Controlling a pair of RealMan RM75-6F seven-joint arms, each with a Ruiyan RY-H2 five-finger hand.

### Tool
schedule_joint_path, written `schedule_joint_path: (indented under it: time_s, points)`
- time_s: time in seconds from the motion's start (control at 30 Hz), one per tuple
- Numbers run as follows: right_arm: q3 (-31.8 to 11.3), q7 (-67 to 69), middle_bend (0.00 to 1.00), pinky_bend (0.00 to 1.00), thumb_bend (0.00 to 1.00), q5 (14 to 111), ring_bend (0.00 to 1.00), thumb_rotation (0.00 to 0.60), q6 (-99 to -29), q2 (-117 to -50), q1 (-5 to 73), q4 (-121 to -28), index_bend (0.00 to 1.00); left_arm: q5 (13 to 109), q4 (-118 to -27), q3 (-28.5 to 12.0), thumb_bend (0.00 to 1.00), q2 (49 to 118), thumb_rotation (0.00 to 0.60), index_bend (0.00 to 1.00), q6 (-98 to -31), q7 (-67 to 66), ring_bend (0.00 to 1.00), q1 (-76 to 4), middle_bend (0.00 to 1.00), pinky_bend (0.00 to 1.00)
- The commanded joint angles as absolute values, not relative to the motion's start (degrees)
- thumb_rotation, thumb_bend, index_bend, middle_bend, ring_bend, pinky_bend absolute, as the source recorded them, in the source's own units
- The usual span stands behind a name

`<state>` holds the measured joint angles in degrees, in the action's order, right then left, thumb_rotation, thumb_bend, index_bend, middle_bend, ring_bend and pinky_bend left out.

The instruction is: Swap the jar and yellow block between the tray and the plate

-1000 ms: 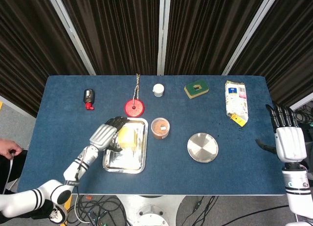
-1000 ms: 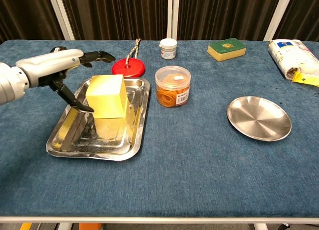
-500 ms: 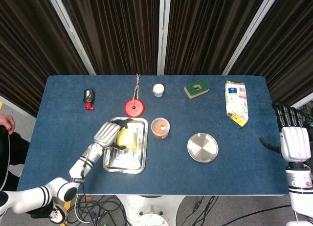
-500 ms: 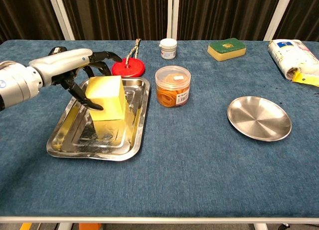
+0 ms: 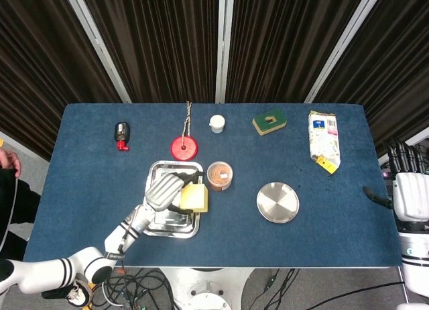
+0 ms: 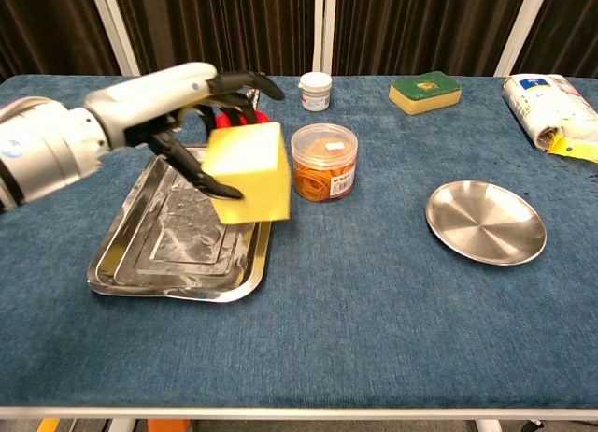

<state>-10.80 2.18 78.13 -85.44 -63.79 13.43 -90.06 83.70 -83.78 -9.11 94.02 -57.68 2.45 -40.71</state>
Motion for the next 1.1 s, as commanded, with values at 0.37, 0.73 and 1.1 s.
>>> schedule_joint_path:
  time_s: [0.37,0.73,1.1]
  points:
    - [-11.6,9.2,0.00,0.03,0.08,75.9,0.00,0.600,-82.5,-63.9,12.4,-85.3,0.00,85.8,-76.9,-9.8,0.12,105.5,0.600,0.16,-56.2,5.6,0.35,-46.7,0.45,0.47]
    - [-12.0,10.0,0.00,0.03,0.08,76.3,0.00,0.600,-82.3,-64.2,12.1,-84.5,0.00,87.6,-68.7,-8.6,0.11,112.3,0.600,0.16,-58.1,7.5,0.34,-48.3,0.43,0.45]
    - [-12.3,10.1,0.00,0.03,0.08,76.4,0.00,0.600,-82.3,-64.5,11.8,-84.1,0.00,88.3,-67.6,-7.5,0.05,112.6,0.600,0.14,-58.3,10.0,0.20,-48.6,0.26,0.37]
